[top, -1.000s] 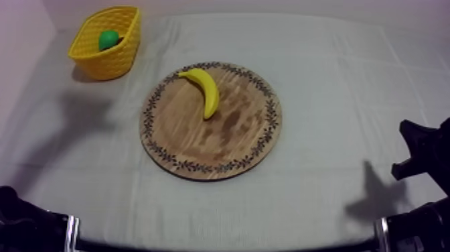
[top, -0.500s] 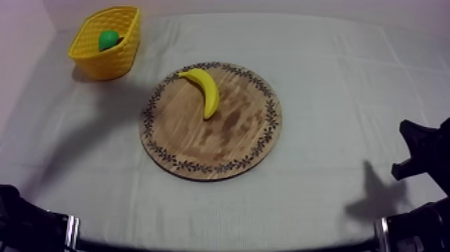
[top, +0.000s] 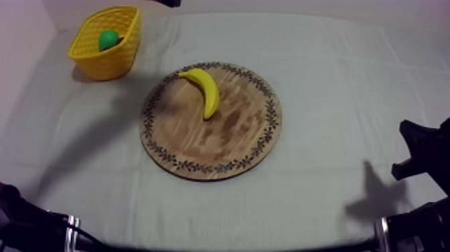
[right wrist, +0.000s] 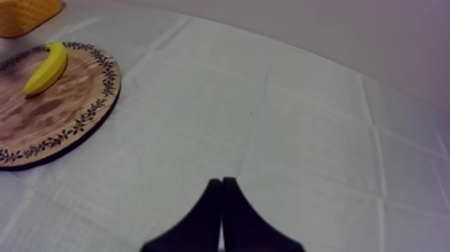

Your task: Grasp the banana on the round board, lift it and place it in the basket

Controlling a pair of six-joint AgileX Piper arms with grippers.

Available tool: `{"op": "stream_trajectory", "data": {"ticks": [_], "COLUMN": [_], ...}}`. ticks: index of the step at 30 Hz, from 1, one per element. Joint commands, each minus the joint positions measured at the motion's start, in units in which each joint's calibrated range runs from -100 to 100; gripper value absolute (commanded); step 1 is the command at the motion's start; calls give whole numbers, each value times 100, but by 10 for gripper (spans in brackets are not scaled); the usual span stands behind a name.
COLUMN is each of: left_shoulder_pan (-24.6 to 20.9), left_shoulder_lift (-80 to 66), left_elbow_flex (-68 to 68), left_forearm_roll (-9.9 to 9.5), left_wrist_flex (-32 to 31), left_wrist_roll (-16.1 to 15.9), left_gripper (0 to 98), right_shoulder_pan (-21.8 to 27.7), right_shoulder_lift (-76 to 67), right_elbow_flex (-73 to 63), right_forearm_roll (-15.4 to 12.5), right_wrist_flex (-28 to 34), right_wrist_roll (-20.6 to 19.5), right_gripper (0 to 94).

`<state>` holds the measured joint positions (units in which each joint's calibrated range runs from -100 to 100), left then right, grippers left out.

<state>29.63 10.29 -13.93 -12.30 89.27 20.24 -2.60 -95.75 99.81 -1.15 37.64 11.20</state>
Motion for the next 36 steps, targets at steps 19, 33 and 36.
{"op": "stream_trajectory", "data": {"ticks": [19,33,36], "left_shoulder_pan": [-124,-136,-121], "left_shoulder_lift": [103,102,147], "left_elbow_flex": [-23,249,357], "left_forearm_roll": [70,342,367], "left_wrist_flex": [205,311,295], "left_wrist_roll": [157,44,99], "left_gripper": [756,834,834], "right_shoulder_pan": [0,0,0], "right_shoulder_lift": [0,0,0], "right_elbow_flex": [-3,-3,-3], "right_forearm_roll": [0,0,0], "right_wrist_flex": [2,2,2], "right_wrist_roll": [1,1,1], "right_gripper": [3,3,3]}}
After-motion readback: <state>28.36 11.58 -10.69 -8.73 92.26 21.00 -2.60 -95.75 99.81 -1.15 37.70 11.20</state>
